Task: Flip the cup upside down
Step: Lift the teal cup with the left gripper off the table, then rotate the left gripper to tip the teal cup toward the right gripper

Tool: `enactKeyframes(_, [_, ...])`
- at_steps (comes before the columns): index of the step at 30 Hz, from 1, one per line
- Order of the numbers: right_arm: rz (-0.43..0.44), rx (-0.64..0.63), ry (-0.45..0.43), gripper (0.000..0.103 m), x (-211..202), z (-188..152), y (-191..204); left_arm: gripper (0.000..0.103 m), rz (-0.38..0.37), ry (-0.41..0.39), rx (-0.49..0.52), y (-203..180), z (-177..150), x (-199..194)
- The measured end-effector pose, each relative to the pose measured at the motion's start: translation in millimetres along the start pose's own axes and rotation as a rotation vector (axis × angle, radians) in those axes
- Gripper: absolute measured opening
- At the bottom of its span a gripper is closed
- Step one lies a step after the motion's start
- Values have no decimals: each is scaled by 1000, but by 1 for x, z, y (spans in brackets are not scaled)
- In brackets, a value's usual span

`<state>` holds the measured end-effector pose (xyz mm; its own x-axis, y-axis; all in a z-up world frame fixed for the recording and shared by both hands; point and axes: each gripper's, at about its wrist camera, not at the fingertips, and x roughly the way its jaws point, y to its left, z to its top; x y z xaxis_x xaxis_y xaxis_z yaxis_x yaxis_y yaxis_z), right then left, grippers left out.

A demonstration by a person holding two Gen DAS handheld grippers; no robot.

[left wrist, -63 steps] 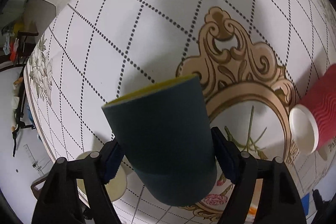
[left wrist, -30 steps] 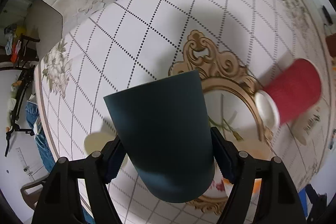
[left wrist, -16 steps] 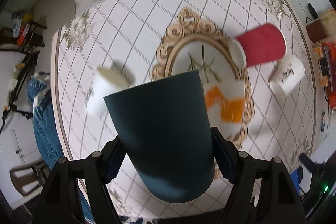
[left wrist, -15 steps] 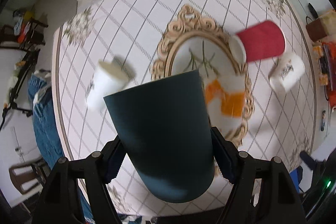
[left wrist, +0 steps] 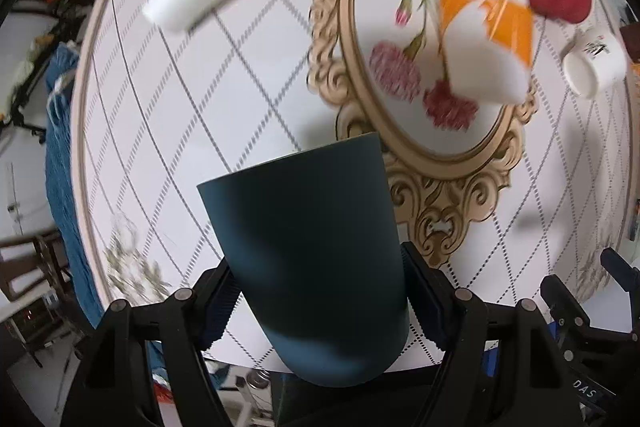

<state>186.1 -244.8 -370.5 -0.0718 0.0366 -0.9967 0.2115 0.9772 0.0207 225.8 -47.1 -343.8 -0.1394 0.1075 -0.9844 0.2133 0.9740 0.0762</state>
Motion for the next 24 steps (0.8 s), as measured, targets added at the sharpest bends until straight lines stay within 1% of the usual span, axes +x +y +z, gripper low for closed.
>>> enactKeyframes(5, [-10, -19, 32, 103, 18, -6, -1, 74, 0, 35, -27, 3, -7, 26])
enactKeyframes(11, [-24, -26, 56, 103, 31, -12, -2, 74, -1, 39, -13, -1, -11, 37])
enactKeyframes(16, [-41, 3, 52, 103, 31, -12, -9, 74, -36, 48, 29, -22, -13, 39])
enactKeyframes(20, [-50, 17, 55, 103, 30, -13, -18, 74, -92, 64, 33, -42, -16, 41])
enactKeyframes(24, [-61, 32, 58, 103, 28, -24, -33, 74, -119, 75, 50, -66, -23, 47])
